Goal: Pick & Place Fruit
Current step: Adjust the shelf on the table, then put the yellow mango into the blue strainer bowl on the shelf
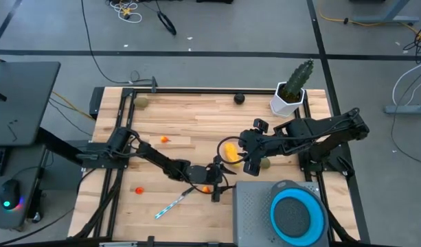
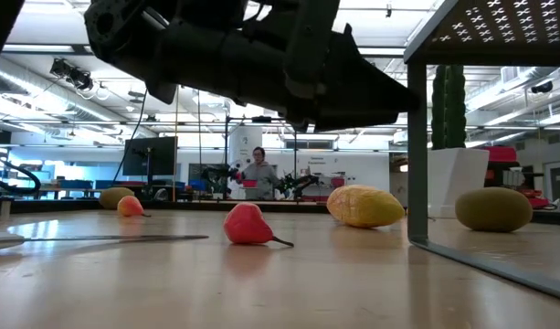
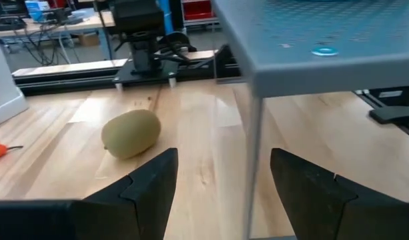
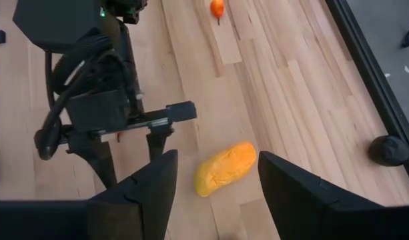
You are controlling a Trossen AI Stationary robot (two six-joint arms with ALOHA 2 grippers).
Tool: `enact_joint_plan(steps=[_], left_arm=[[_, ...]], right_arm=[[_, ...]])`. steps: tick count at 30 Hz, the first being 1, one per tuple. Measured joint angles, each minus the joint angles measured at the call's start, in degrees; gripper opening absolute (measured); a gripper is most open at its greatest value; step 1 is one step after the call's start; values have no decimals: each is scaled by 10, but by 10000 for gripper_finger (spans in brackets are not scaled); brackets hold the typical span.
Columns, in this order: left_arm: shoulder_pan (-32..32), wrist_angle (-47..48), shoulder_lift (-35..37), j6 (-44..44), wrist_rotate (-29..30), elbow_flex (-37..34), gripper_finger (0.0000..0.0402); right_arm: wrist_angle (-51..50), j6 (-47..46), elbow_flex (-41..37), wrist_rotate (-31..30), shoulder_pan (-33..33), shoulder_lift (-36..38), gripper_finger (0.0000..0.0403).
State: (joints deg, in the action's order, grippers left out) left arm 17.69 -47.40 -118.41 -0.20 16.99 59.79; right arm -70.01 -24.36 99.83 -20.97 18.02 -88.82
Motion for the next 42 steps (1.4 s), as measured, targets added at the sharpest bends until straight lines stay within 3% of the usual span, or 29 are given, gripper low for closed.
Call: enact_joint_plan(steps=[9, 13, 23, 34, 42], left_arm=[[0, 9, 0, 26, 7, 0, 248], [2, 19, 6, 39, 46, 0, 248], [3, 47, 22, 46, 46, -1, 248], [-3, 217, 102, 94, 48, -1, 248], [-50, 222, 118, 90, 37, -52, 248]], right_arm=[[0, 0, 0, 0, 0, 0, 218], [0, 0, 0, 0, 0, 0, 218], [-1, 0, 0, 0, 0, 0, 218], [-5, 0, 0, 1, 1, 0, 218], [-4, -8, -2, 2, 1, 0, 218]])
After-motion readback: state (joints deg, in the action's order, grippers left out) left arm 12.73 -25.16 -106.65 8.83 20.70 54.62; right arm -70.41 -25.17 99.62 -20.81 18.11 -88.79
